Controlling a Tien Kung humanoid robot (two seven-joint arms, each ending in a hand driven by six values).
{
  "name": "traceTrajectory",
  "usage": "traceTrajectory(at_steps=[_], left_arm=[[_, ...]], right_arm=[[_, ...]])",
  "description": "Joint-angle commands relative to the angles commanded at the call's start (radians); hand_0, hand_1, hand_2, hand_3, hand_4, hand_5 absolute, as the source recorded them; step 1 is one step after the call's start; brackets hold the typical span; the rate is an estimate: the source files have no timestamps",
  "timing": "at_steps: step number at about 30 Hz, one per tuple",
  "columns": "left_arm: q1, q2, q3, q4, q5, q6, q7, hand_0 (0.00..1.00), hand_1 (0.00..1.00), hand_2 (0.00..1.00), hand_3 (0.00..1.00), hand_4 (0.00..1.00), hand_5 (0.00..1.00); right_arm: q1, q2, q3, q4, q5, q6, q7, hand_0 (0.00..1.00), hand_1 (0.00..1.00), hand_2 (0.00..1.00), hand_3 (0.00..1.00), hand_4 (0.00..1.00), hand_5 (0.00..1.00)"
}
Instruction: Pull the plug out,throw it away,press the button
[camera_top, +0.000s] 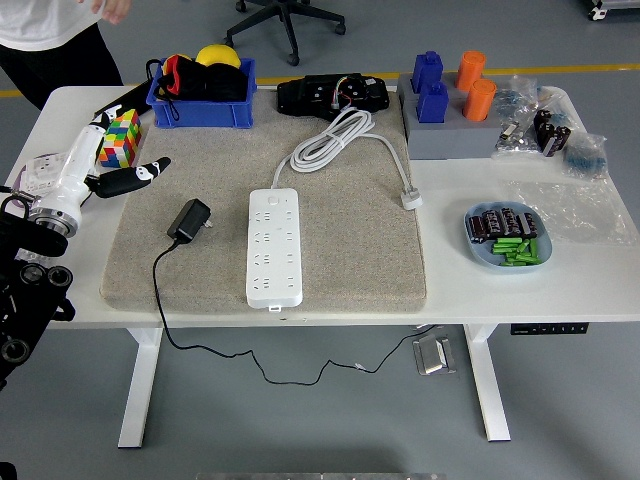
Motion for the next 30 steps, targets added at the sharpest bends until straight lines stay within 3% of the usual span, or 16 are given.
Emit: traceTrajectory(at_steps=[16, 21, 30], left_arm=[[0.009, -0.008, -0.034, -0.029, 0.02, -0.021, 0.023, 0.941, 0.971, 0.949, 0.951, 0.848, 0.304], [-0.008, 0.007, -0.004, -0.018, 0.021, -0.024, 0.025, 0.939, 0.968, 0.943, 0.952, 0.836, 0.307], [0.021, 0.001, -0.01, -0.044, 0.029, -0.031, 0.037, 0.939, 0.966, 0.942, 0.95, 0.836, 0.295]], right_arm=[[0.024, -0.004, -0.014, -0.005, 0.0, -0.002, 0.001, 0.767, 0.729, 0.724, 0.713, 0.883, 0.658], [0.041, -0.007, -0.033, -0.007, 0.004, 0.0, 0.0, 0.767, 0.729, 0.724, 0.713, 0.883, 0.658], [0.026, -0.007, -0.051, -0.009, 0.011, 0.003, -0.001, 0.767, 0.729, 0.724, 0.713, 0.883, 0.658]])
